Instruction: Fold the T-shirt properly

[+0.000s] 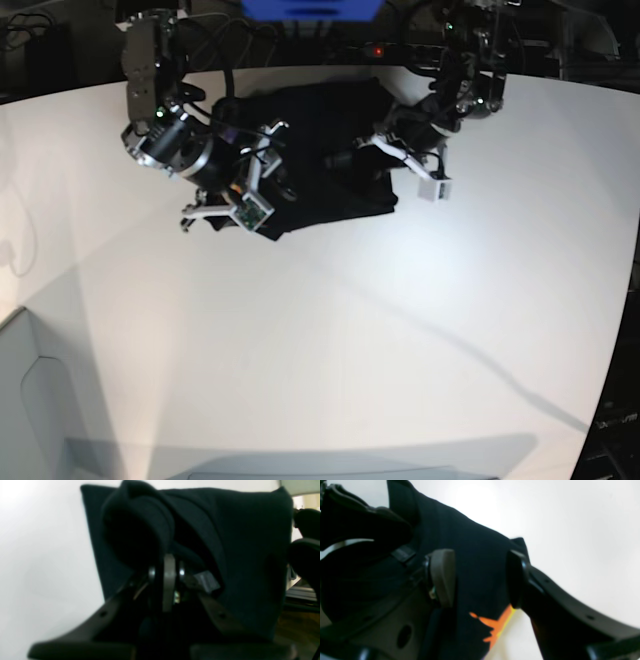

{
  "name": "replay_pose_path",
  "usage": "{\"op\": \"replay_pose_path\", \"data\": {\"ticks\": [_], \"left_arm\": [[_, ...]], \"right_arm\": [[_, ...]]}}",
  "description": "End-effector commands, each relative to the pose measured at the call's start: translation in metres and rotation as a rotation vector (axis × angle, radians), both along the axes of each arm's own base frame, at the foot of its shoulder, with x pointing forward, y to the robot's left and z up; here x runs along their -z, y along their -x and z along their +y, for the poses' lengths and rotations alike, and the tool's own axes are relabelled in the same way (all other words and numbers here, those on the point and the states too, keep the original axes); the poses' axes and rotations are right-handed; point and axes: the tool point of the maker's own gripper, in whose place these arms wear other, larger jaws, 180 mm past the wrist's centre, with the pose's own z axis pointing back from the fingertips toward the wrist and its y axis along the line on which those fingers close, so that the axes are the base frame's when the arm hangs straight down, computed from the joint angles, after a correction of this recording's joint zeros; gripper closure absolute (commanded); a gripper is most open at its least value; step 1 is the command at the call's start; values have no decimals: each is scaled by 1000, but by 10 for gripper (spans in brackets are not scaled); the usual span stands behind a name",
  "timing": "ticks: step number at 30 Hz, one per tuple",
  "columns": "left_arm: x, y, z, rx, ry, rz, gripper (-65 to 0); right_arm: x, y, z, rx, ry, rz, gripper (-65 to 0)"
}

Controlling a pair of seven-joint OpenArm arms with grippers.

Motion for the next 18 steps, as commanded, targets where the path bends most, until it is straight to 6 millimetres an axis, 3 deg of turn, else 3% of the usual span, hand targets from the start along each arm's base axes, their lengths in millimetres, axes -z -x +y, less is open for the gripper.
{"op": "replay_pose_path", "data": {"ticks": [1,14,18], "left_arm": [[-9,-5,-1,3,12,-33,0],[-5,-19,8,2,-14,-40,0],[-1,-17,8,3,-16,-29,0]], "right_arm": [[-14,-4,5,-18,-30,-45,-328],[-13,-15,6,-8,-34,-50,-326],[-2,-14,6,-7,-34,-17,-268]]}}
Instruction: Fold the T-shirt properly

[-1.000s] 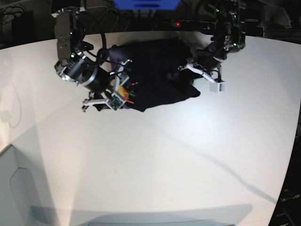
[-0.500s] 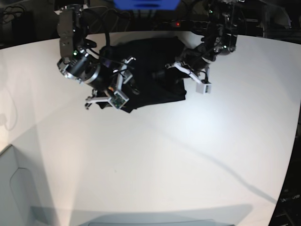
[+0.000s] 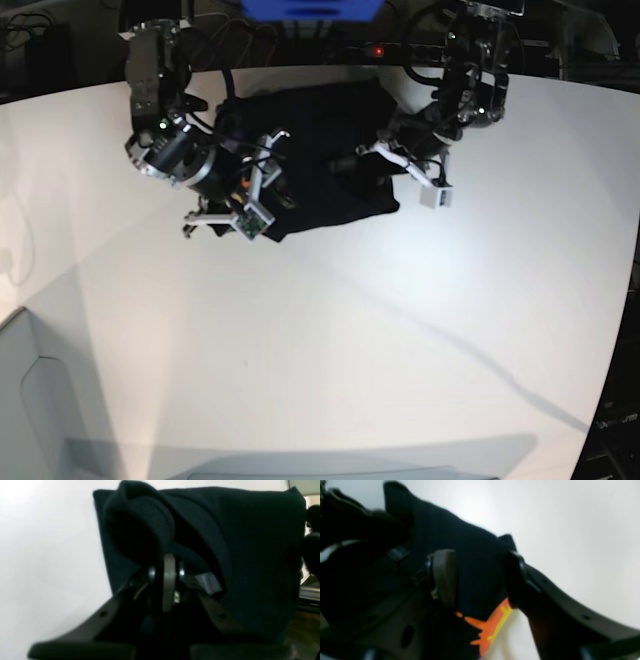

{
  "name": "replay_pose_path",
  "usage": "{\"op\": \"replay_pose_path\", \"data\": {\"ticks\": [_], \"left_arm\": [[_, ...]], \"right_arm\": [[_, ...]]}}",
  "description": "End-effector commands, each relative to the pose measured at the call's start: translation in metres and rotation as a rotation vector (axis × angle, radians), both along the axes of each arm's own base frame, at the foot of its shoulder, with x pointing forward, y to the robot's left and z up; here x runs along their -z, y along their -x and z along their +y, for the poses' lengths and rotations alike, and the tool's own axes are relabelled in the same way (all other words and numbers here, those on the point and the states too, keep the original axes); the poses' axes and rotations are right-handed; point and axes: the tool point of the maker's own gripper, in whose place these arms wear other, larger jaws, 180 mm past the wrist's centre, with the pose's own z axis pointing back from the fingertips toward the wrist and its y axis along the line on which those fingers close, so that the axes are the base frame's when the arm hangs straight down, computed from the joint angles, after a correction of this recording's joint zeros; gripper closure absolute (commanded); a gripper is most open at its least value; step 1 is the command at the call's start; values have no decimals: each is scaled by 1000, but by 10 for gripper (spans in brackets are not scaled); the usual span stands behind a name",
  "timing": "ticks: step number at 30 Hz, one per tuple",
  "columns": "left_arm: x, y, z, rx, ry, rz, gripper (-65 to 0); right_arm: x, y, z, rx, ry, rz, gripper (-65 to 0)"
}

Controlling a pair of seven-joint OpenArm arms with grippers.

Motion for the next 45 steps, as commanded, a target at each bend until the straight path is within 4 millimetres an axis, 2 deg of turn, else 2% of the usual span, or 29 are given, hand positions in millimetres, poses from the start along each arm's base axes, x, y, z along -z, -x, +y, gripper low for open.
{"op": "replay_pose_path", "data": {"ticks": [1,7,10,15,24,29,32,34,36,38,41,43,45], "left_arm": [[-8,-5,0,2,7,-32,0],[-7,-4,6,0,-6,-28,0],[-6,-5,8,2,-15,-31,0],[-7,-7,8,2,-15,-33,0],[13,0,15,-16,-24,23,0],[14,1,15,-17,-24,26,0],[14,1,15,-17,-24,26,0],[14,1,15,-17,-24,26,0],[14,1,15,-17,-24,26,0],[14,1,15,-15,-24,28,0],[14,1,15,-14,-24,30,0],[14,2,15,-13,-24,31,0],[14,2,15,-13,-24,31,0]], "right_arm": [[-10,-4,6,-16,-33,-36,-249],[-2,-8,5,-14,-30,-12,-173],[-4,-12,5,-15,-30,-23,-145],[9,-12,4,-13,-25,17,-98],[24,-16,1,-15,-36,35,-84],[39,-14,-1,-8,-49,68,-84],[40,-14,-5,-8,-47,65,-84],[34,-16,-5,-8,-49,47,-84],[14,-22,-6,-6,-57,-14,-84],[-16,-31,-12,25,-64,-101,-84],[-42,-34,-12,60,-100,-168,-88],[-41,-35,-12,68,-102,-164,-88],[-26,-35,-11,70,-106,-120,-88]]}}
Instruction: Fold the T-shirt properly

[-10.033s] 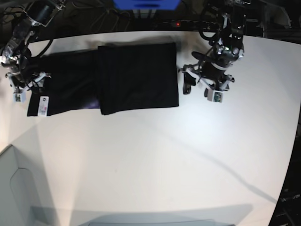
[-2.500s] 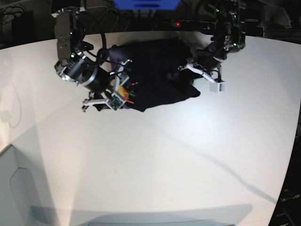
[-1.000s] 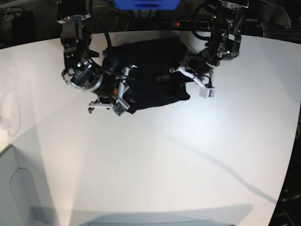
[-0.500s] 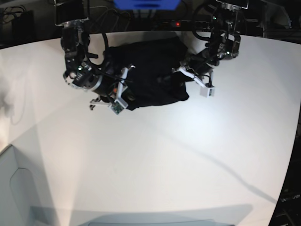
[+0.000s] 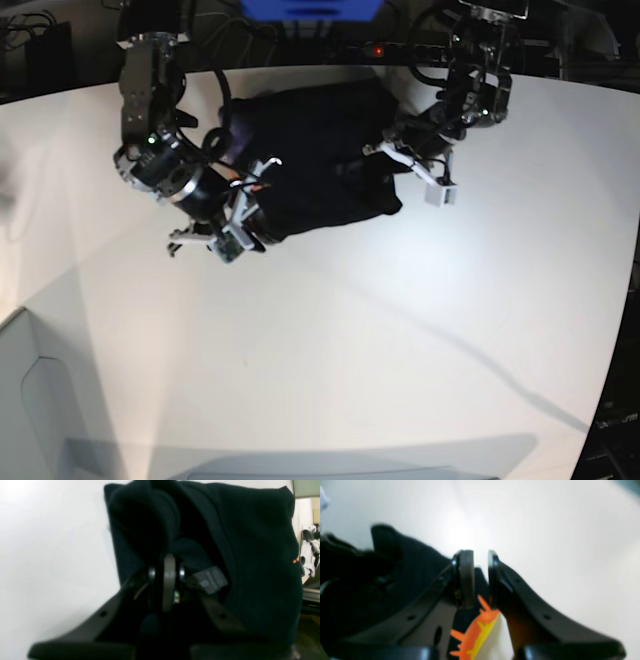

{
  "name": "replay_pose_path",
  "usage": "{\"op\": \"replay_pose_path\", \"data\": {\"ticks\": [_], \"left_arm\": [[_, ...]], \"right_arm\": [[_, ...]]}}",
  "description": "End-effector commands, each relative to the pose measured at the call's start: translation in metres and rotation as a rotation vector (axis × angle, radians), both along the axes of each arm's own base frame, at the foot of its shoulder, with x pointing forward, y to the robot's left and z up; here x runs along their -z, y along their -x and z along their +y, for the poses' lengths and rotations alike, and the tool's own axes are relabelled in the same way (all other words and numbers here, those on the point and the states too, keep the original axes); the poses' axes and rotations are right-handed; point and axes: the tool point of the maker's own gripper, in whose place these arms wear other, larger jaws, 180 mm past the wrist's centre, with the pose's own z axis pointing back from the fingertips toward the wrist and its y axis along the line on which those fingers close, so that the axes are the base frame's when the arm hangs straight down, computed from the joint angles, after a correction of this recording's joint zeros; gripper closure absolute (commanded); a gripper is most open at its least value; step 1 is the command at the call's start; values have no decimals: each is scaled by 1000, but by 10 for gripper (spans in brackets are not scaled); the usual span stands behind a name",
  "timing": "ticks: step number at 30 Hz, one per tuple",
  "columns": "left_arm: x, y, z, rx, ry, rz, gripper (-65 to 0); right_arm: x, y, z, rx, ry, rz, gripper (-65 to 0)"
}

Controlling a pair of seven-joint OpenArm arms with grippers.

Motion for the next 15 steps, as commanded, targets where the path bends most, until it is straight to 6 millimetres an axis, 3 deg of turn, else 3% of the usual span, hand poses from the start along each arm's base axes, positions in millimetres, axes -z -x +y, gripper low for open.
{"op": "replay_pose_path", "data": {"ticks": [1,6,8,12,15], "left_arm": [[0,0,4,4,-18,0,0],[0,0,4,5,-21,0,0],[0,1,4,5,-21,3,0],[1,2,4,5,-21,4,0],[1,2,4,5,-21,4,0]], "right_arm": [[-4,-3,6,-17,-34,-18,-88],[40,-13,13,-2,-95,96,-85],[49,-16,6,26,-109,115,-85],[50,-21,-16,85,-108,110,-85],[23,-28,-33,126,-96,29,-85]]}}
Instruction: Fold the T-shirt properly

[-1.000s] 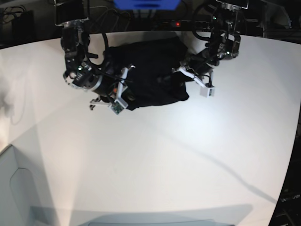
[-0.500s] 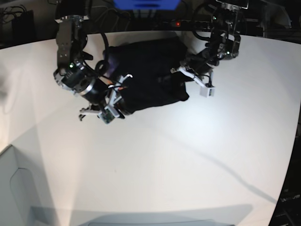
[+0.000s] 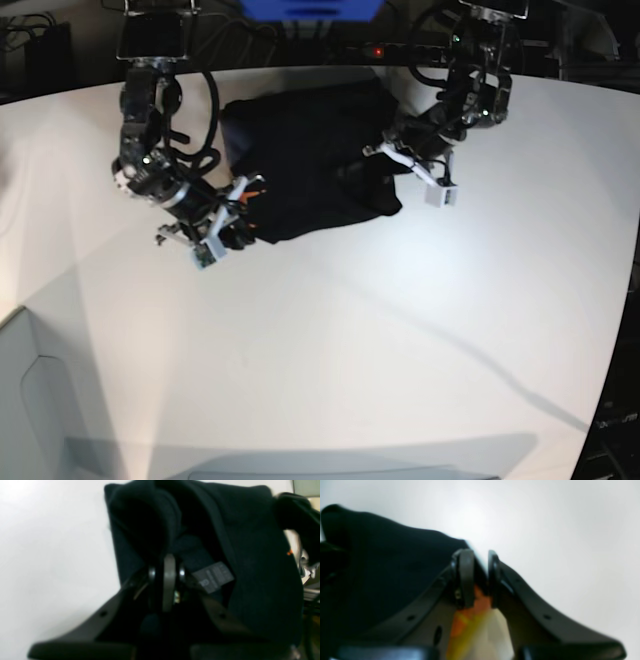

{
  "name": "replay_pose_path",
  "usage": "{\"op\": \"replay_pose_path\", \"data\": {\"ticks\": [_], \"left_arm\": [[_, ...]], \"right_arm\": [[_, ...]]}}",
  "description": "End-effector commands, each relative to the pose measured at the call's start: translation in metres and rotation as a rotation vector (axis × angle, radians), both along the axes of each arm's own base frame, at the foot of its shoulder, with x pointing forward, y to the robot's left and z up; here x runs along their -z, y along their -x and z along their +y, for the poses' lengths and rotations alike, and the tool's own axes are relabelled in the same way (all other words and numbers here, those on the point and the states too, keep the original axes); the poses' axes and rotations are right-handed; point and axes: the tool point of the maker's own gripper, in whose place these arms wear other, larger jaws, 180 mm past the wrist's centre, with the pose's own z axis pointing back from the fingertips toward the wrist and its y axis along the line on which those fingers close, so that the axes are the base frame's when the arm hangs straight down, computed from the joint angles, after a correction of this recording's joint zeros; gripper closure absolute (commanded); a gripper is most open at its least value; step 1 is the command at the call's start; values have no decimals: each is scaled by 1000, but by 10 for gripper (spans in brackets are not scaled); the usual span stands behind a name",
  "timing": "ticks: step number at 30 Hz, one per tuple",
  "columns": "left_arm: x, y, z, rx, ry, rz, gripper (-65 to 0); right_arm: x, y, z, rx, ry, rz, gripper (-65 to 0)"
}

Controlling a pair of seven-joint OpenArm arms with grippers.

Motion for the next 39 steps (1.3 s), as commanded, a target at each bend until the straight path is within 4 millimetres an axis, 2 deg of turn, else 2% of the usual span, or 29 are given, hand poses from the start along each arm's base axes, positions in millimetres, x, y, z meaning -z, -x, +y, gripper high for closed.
{"op": "replay_pose_path", "data": {"ticks": [1,4,6,11,13,17,25,33,36,39], "left_arm": [[0,1,3,7,-20,2,0],[0,2,3,7,-20,3,0],[0,1,3,7,-20,2,0],[-2,1,3,8,-18,-3,0],[-3,1,2,9,-17,-6,0],[-3,1,3,9,-17,-6,0],[-1,2,3,8,-18,-1,0],[-2,3,14,28,-48,-2,-5],[-2,2,23,25,-71,-1,-78],[-11,1,23,38,-61,-20,-253]], "right_arm": [[-29,-6,0,-3,-27,-96,-85],[-57,8,-2,-5,19,-153,-87],[-64,23,0,-13,38,-154,-87],[-45,63,27,-83,6,-73,-85],[-36,79,31,-91,-6,-34,-85],[-25,96,37,-98,-37,3,-85],[13,111,29,-90,-62,87,-85],[19,107,21,-96,-46,86,-85],[18,104,21,-97,-45,79,-85],[18,104,21,-97,-45,78,-85]]}}
